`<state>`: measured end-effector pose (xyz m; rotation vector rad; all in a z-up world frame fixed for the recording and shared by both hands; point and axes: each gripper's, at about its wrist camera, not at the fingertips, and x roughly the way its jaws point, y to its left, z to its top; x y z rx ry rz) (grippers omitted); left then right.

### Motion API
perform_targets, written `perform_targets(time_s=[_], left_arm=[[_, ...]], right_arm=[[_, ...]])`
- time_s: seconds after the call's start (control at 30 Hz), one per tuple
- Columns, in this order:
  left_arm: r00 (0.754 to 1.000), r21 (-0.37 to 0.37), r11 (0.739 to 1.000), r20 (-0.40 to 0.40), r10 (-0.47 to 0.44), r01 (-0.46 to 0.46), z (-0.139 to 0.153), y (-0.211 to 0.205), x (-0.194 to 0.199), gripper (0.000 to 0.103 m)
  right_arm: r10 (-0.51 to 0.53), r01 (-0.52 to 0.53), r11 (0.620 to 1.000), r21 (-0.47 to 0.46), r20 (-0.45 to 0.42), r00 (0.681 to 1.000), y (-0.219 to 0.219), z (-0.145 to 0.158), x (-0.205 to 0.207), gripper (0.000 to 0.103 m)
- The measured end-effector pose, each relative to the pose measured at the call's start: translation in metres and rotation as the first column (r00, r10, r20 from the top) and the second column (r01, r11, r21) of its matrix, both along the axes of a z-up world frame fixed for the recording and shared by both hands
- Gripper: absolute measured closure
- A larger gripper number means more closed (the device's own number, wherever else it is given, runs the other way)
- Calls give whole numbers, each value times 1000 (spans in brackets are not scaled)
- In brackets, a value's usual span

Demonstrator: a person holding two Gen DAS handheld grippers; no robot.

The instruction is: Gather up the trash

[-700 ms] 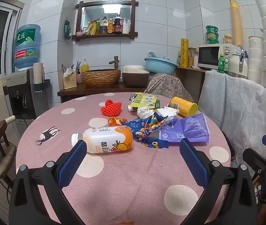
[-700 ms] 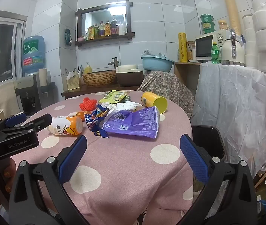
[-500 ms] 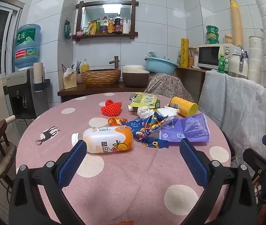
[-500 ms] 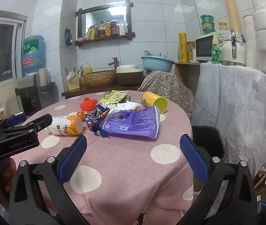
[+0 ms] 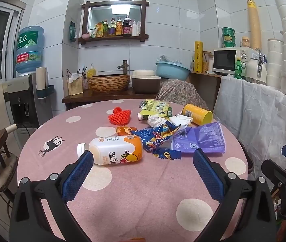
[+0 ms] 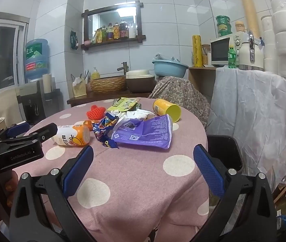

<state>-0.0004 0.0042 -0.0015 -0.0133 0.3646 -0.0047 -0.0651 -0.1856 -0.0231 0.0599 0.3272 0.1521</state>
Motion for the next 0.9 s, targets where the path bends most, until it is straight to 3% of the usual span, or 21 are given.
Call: perform_targets(time_s=[0.9], left_arm=[[1000, -3, 1000, -13, 5, -5, 3, 0, 2, 5]], right_arm=[[30, -30, 1000, -11, -1, 1000, 8, -4, 5, 5]])
